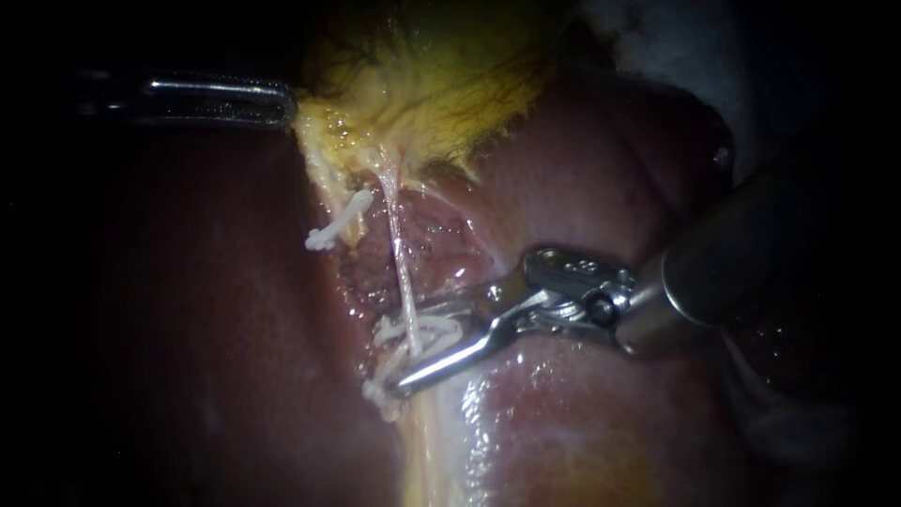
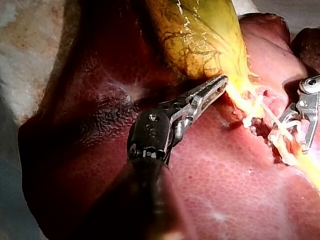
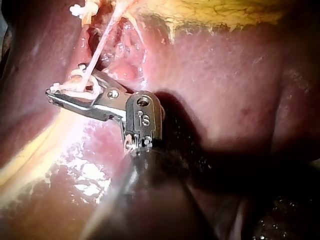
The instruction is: Clipping first clip right tube
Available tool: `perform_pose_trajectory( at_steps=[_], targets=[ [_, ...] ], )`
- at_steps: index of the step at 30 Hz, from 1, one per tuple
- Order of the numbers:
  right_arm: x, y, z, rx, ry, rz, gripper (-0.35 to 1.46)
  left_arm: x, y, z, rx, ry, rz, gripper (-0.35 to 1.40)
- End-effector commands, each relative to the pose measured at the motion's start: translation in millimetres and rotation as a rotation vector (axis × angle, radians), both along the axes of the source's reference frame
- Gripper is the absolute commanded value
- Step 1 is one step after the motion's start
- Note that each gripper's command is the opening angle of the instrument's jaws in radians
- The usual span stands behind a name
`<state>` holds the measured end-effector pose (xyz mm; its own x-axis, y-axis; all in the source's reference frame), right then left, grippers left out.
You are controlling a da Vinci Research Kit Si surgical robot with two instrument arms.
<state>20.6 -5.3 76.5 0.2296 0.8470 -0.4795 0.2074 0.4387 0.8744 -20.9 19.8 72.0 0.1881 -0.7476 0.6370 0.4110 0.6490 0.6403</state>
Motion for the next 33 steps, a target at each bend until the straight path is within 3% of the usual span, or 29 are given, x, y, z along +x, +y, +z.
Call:
perform_pose_trajectory(
  at_steps=[1,15,19,25,33],
  targets=[
    [0.1,-0.1,-0.3,0.003,0.009,-0.003,0.59,0.0,0.0,0.0,0.0,0.0,0.0,-0.35],
    [0.5,-1.0,-4.8,0.038,0.098,-0.075,0.52,0.0,0.0,0.0,0.0,0.0,0.0,-0.35],
    [0.5,-1.2,-5.1,0.038,0.1,-0.079,0.49,0.0,0.0,0.0,0.0,0.0,0.0,-0.35],
    [0.3,-1.0,-5.0,0.039,0.102,-0.082,0.3,0.1,0.0,0.0,0.0,0.0,0.0,-0.35],
    [0.3,-0.7,-5.1,0.04,0.085,-0.048,0.07,0.0,0.0,0.0,0.0,0.0,0.0,-0.35]
  ],
)
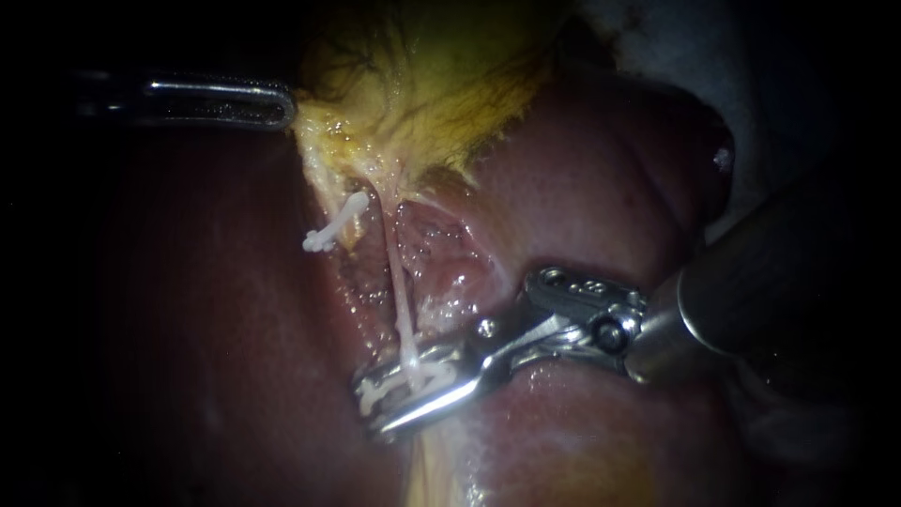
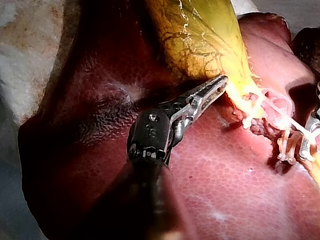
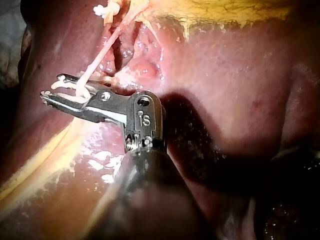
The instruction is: Clipping first clip right tube
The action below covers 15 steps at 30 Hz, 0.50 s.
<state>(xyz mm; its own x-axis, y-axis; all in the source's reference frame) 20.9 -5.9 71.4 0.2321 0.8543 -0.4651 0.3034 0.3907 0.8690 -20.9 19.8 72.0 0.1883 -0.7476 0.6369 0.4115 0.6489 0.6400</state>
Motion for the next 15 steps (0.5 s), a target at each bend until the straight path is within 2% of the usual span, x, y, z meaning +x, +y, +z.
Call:
perform_pose_trajectory(
  at_steps=[1,6,7,8,15],
  targets=[
    [0.1,0.0,0.0,0.0,-0.004,0.009,0.06,0.0,0.0,0.0,0.0,0.0,0.0,-0.35],
    [0.1,0.1,-0.1,0.001,-0.019,0.036,-0.13,0.0,0.0,0.0,0.0,0.0,0.0,-0.35],
    [0.1,0.2,-0.1,0.001,-0.02,0.04,-0.29,0.0,0.0,0.0,0.0,0.0,0.0,-0.35],
    [0.1,0.2,-0.2,0.013,-0.025,0.038,-0.35,0.0,0.0,0.0,0.0,0.0,0.0,-0.35],
    [0.0,1.0,-0.4,0.003,-0.076,0.017,-0.35,0.0,0.0,0.0,0.0,0.0,0.0,-0.35]
  ],
)
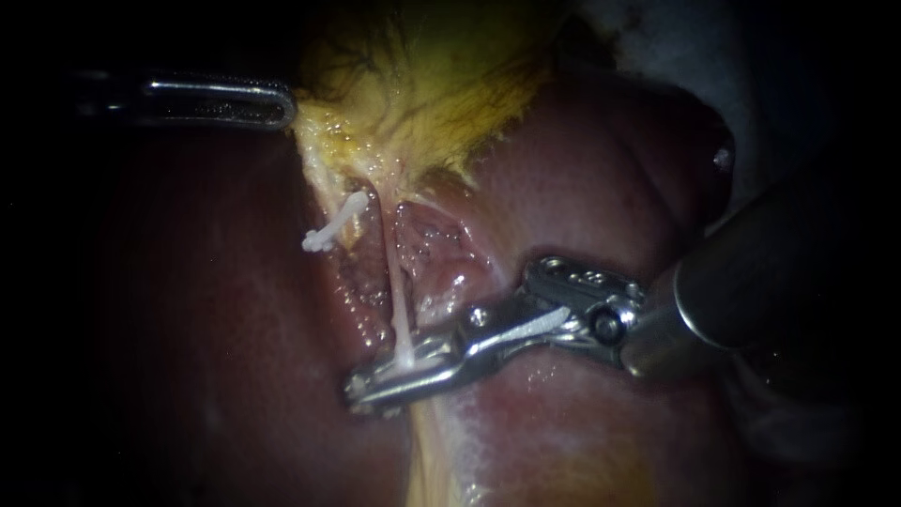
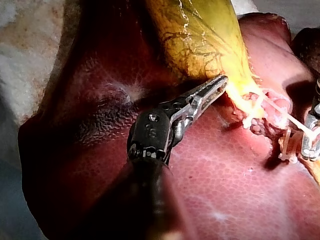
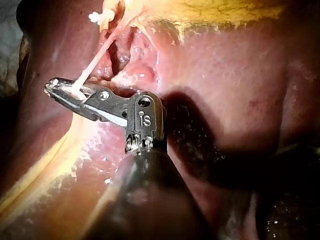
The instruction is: Clipping first clip right tube
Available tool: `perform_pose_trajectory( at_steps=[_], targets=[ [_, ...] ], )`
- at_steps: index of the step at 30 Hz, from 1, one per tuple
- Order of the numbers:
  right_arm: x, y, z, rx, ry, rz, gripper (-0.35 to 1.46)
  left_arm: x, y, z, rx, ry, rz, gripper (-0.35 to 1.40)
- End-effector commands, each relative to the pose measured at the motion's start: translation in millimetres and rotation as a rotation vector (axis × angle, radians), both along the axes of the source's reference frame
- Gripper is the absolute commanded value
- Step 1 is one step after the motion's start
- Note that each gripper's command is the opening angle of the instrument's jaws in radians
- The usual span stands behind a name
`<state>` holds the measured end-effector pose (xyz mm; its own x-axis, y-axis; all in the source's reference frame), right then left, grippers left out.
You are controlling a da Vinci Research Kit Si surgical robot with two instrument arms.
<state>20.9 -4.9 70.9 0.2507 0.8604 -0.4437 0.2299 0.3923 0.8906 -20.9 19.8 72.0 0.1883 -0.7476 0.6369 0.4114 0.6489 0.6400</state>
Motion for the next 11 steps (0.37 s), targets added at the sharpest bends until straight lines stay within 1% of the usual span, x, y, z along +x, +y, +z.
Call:
perform_pose_trajectory(
  at_steps=[1,11],
  targets=[
    [0.0,0.0,0.1,-0.001,0.0,-0.001,-0.35,0.0,0.0,0.0,0.0,0.0,0.0,-0.35],
    [-0.2,0.0,0.3,-0.001,0.001,-0.004,-0.35,0.0,0.0,0.0,0.0,0.0,0.0,-0.35]
  ],
)
